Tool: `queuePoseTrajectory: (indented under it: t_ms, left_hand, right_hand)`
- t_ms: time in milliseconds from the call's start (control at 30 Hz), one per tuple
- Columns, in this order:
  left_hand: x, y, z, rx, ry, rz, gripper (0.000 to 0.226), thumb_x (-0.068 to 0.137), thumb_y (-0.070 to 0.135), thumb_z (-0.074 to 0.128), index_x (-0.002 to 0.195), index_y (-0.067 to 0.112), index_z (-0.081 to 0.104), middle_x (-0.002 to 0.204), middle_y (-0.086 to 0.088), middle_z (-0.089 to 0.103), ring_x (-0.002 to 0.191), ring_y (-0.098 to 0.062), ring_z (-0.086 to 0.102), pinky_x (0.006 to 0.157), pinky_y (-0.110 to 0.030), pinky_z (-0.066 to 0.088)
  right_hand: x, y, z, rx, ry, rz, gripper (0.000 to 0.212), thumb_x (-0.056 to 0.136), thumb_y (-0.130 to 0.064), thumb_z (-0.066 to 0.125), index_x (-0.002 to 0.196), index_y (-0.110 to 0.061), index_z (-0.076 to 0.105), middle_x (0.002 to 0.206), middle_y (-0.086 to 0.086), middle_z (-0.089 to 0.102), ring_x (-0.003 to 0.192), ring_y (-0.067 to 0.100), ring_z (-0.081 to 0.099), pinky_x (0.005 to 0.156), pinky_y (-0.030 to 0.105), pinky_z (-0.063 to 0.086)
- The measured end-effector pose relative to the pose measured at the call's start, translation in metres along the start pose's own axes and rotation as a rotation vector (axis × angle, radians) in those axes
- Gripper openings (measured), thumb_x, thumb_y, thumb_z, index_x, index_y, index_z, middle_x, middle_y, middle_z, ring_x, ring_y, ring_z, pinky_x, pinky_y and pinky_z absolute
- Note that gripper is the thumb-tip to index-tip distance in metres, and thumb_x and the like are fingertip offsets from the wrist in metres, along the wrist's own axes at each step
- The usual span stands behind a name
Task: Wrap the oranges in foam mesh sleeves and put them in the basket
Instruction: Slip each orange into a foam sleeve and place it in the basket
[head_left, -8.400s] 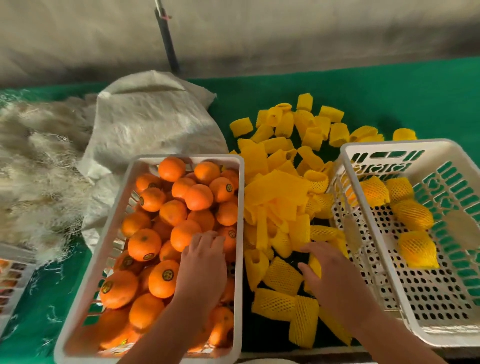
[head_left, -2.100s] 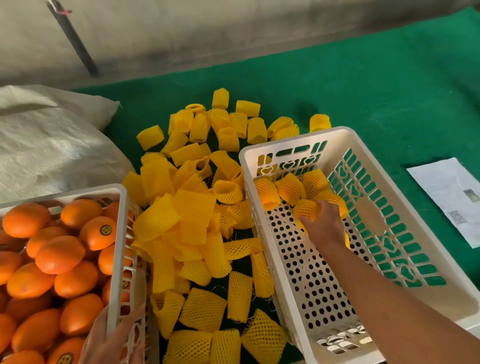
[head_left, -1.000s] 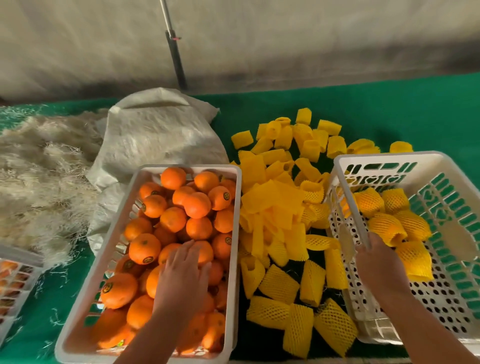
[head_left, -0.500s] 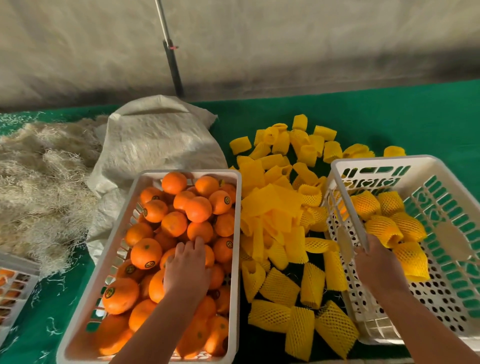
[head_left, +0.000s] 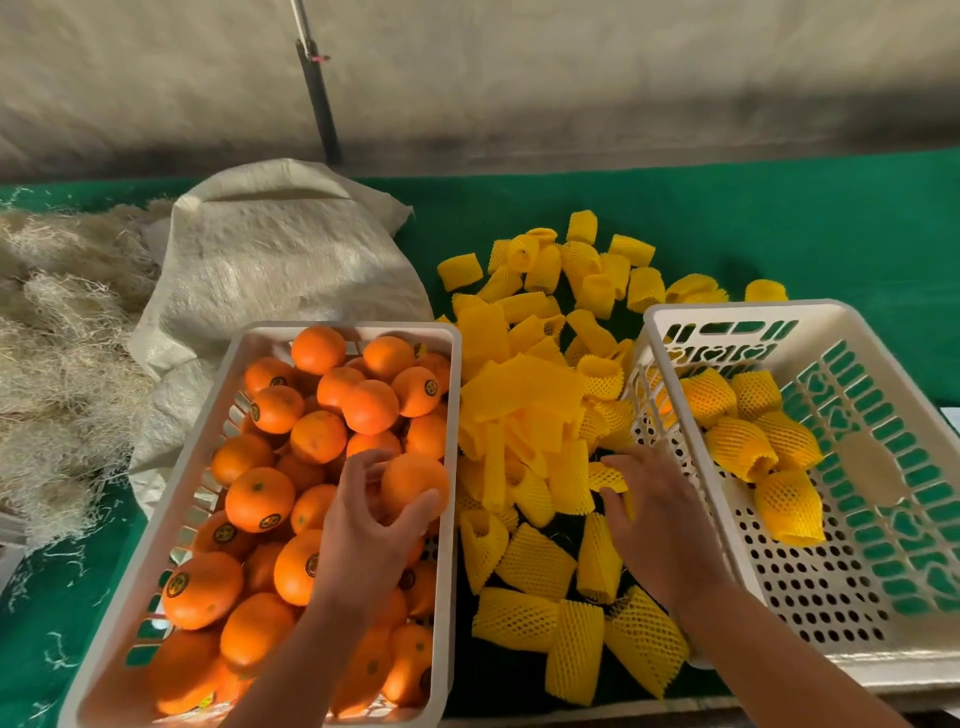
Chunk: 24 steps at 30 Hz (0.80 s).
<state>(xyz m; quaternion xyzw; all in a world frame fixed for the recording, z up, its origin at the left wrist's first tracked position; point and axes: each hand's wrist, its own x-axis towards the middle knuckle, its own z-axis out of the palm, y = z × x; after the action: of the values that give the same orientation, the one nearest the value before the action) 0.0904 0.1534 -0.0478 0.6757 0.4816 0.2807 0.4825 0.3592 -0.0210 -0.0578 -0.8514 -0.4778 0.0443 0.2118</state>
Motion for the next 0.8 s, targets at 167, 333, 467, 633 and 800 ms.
queuePoseTrajectory:
  t_ms: [167, 333, 467, 633, 800]
  left_hand:
    - [-0.01, 0.026, 0.029, -0.016, -0.127, 0.083, 0.066, 0.075, 0.065, 0.079, 0.133, 0.049, 0.05, 0.123, 0.028, 0.053, 0.108, -0.009, 0.064, 0.079, -0.037, 0.062]
    - [-0.017, 0.026, 0.038, 0.022, -0.214, 0.121, 0.066, 0.075, 0.064, 0.079, 0.132, 0.052, 0.047, 0.127, 0.034, 0.047, 0.112, 0.005, 0.057, 0.076, -0.026, 0.06]
    - [-0.011, 0.024, 0.032, 0.09, -0.307, 0.148, 0.074, 0.074, 0.062, 0.081, 0.136, 0.053, 0.043, 0.131, 0.036, 0.042, 0.115, 0.008, 0.052, 0.081, -0.027, 0.06]
    - [-0.003, 0.038, 0.034, 0.526, -0.627, 0.434, 0.071, 0.074, 0.047, 0.075, 0.132, 0.059, 0.035, 0.162, 0.032, 0.001, 0.136, -0.015, 0.046, 0.079, -0.018, 0.044]
    - [0.004, 0.052, 0.057, 0.861, -0.884, 0.593, 0.072, 0.08, 0.026, 0.072, 0.138, 0.04, 0.032, 0.169, 0.016, -0.011, 0.133, -0.029, 0.048, 0.075, -0.029, 0.04]
  right_hand:
    - [0.026, -0.043, 0.041, 0.0, -0.424, -0.024, 0.056, 0.108, -0.039, 0.05, 0.16, -0.029, 0.031, 0.169, 0.0, 0.015, 0.153, 0.027, 0.027, 0.11, 0.04, 0.046]
    - [0.059, -0.053, 0.056, -0.033, -0.662, 0.111, 0.053, 0.112, -0.03, 0.044, 0.16, -0.013, 0.029, 0.17, 0.011, 0.008, 0.153, 0.038, 0.023, 0.118, 0.049, 0.034]
    - [0.059, -0.055, 0.042, 0.073, -0.497, 0.167, 0.03, 0.11, -0.018, 0.038, 0.123, -0.004, 0.062, 0.128, 0.017, 0.057, 0.119, 0.035, 0.055, 0.099, 0.042, 0.045]
    - [0.036, -0.051, 0.015, 0.137, -0.258, 0.144, 0.036, 0.109, -0.031, 0.046, 0.08, -0.014, 0.059, 0.075, -0.001, 0.056, 0.068, 0.014, 0.052, 0.067, 0.033, 0.039]
    - [0.03, -0.054, 0.004, 0.057, -0.266, -0.015, 0.02, 0.106, -0.02, 0.056, 0.107, -0.013, 0.074, 0.108, 0.001, 0.067, 0.1, 0.014, 0.061, 0.086, 0.024, 0.044]
